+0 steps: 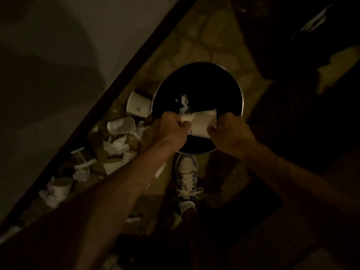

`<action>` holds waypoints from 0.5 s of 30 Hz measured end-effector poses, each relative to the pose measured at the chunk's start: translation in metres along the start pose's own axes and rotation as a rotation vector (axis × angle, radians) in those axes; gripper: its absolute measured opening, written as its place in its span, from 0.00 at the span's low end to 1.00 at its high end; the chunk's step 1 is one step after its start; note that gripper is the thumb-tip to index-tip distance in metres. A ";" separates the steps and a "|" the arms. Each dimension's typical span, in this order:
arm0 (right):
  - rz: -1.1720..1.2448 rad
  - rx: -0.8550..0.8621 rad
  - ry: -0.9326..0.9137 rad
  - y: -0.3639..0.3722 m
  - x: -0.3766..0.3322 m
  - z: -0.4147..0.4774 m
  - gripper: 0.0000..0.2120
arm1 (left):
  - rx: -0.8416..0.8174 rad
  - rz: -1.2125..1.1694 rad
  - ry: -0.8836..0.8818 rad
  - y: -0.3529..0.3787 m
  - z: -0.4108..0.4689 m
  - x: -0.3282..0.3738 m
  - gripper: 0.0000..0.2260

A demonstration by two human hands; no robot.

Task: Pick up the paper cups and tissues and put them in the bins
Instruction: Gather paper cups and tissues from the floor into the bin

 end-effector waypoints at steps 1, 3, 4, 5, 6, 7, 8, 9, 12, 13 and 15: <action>0.005 -0.060 0.040 0.002 0.003 0.006 0.16 | -0.029 0.091 -0.019 0.006 0.006 -0.002 0.14; 0.000 -0.123 0.069 0.007 0.005 0.013 0.12 | -0.093 0.152 -0.043 0.014 0.013 -0.008 0.19; 0.014 -0.115 0.083 0.009 0.005 0.014 0.12 | -0.109 0.129 -0.033 0.016 0.014 -0.011 0.19; 0.033 -0.108 0.103 0.010 0.004 0.012 0.14 | -0.115 0.081 -0.013 0.015 0.012 -0.014 0.18; 0.022 -0.097 0.104 0.011 0.002 0.008 0.17 | -0.118 0.007 0.023 0.012 0.008 -0.017 0.16; -0.070 -0.083 0.076 0.012 -0.002 0.002 0.20 | -0.122 -0.088 0.072 0.007 0.000 -0.021 0.13; -0.202 -0.050 0.016 0.014 -0.007 -0.006 0.21 | -0.114 -0.192 0.124 0.001 -0.011 -0.028 0.10; -0.322 0.007 -0.066 0.017 -0.013 -0.016 0.22 | -0.082 -0.282 0.172 -0.008 -0.023 -0.038 0.07; -0.372 0.118 -0.357 0.044 -0.039 -0.052 0.14 | 0.144 -0.410 0.254 -0.034 -0.058 -0.094 0.09; -0.360 0.090 -0.438 0.061 -0.048 -0.066 0.11 | 0.209 -0.433 0.253 -0.041 -0.071 -0.122 0.10; -0.377 0.005 -0.554 0.102 -0.058 -0.094 0.06 | 0.296 -0.458 0.237 -0.045 -0.098 -0.184 0.12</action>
Point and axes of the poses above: each hand's wrist, its own z-axis towards the middle knuckle, its own y-axis out of the palm, x = y × z, the point moved 1 cm from there along z, towards the middle knuckle, and after that the axes turned 14 degrees about -y, right-handed, at the moved point
